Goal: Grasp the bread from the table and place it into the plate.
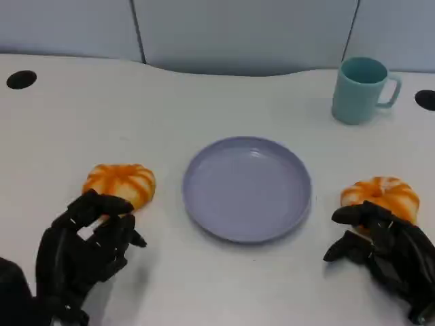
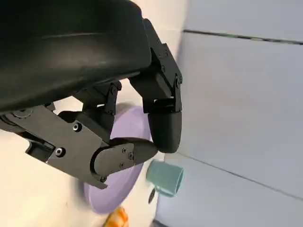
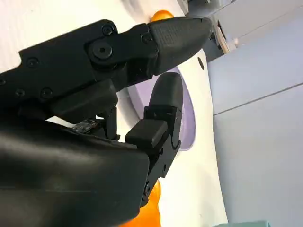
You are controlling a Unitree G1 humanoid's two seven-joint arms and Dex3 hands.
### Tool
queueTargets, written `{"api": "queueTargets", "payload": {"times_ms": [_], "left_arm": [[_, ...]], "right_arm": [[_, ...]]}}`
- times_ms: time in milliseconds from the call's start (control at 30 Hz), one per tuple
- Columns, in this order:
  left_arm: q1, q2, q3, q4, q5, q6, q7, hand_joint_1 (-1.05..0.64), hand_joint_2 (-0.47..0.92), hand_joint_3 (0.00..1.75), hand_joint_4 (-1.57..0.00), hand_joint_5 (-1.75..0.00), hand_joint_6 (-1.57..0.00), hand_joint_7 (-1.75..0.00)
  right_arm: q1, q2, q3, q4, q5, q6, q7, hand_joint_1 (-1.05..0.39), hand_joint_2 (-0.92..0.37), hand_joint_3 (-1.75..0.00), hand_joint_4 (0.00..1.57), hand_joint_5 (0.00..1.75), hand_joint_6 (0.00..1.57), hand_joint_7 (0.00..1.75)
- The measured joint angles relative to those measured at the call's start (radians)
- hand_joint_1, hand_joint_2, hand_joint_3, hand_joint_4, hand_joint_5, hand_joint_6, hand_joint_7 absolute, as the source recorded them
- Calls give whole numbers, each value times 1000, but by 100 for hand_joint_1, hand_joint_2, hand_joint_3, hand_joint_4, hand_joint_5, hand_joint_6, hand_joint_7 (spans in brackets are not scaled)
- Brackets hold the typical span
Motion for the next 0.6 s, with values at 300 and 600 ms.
{"api": "queueTargets", "payload": {"times_ms": [300,600], "left_arm": [[-91,89,-44,150,315,-414,159,-19,89,25,-65,-112,-86,-37],[-168,344,-150,65,989,-494,581,-41,92,5,-49,-58,-68,-2]], "right_arm": [[-18,1,5,7,-3,24,-9,-44,-92,-16,63,143,66,93],[-22,1,-7,16,16,35,28,-43,-92,-18,64,146,65,95]]}}
